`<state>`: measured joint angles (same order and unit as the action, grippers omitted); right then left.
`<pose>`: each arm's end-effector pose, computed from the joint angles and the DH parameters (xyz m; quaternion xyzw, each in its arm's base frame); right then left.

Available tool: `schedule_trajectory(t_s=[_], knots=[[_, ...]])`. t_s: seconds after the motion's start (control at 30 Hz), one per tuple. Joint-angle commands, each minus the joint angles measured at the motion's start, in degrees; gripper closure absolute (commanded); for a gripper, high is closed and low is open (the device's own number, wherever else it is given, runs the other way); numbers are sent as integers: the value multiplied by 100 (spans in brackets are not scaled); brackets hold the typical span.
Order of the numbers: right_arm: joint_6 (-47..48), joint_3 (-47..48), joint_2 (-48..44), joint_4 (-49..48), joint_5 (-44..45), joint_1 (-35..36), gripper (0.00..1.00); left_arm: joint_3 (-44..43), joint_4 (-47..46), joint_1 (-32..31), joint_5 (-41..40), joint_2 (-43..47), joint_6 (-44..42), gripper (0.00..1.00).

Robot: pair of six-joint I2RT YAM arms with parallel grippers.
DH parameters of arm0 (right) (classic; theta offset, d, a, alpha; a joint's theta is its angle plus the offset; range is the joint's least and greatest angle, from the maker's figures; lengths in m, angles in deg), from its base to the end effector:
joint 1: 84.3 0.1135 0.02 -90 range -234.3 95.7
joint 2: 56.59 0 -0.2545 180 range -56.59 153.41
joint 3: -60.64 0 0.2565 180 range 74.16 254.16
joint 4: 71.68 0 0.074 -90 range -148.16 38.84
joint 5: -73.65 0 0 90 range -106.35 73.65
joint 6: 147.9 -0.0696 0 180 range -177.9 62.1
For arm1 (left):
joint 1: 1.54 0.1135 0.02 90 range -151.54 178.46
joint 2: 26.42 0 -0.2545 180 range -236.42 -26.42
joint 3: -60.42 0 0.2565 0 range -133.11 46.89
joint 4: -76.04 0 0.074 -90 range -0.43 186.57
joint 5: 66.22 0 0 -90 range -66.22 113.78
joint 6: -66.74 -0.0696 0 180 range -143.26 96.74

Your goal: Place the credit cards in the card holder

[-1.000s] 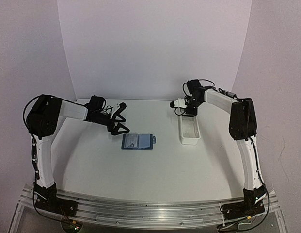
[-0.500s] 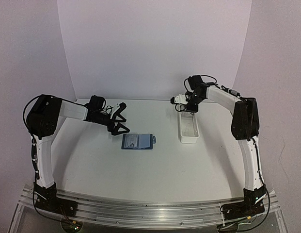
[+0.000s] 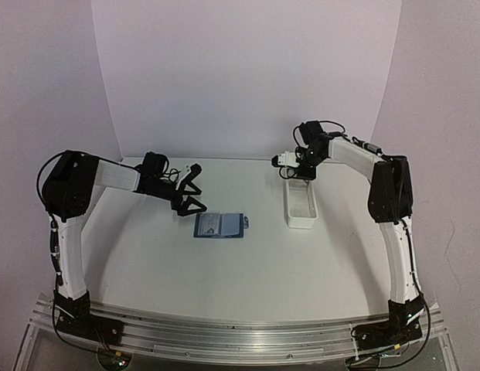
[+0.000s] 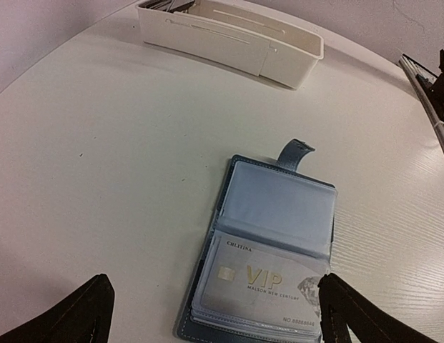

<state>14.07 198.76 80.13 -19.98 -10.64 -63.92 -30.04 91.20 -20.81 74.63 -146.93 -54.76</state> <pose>0.5210 0.1862 0.1840 -0.6660 0.6627 -0.1898 0.2850 0.4111 -0.2009 0.1206 0.5058 0.6843 -0.3580 0.3844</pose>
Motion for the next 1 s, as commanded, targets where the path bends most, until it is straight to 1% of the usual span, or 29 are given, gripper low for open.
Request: schedule_trajectory(t_s=[0.0, 0.13, 0.27, 0.43, 0.63, 0.77, 0.97], knots=[[16, 151, 198, -102, -115, -19, 100, -201, 121, 27, 94, 115, -50, 1], [4, 209, 262, -134, -124, -22, 99, -213, 127, 25, 97, 110, -53, 1], [15, 185, 287, -232, -53, -22, 94, -218, 127, 21, 93, 98, -57, 0], [48, 204, 440, -528, 107, -20, 93, -226, 110, 20, 96, 89, -63, 0], [20, 253, 419, -599, 145, -21, 94, -209, 151, 26, 63, 115, -85, 1], [-19, 236, 284, -601, 167, -23, 100, -223, 154, 25, 69, 108, -84, 1], [-100, 123, -30, -584, 84, -11, 100, -230, 145, 27, 107, 126, -84, 0]])
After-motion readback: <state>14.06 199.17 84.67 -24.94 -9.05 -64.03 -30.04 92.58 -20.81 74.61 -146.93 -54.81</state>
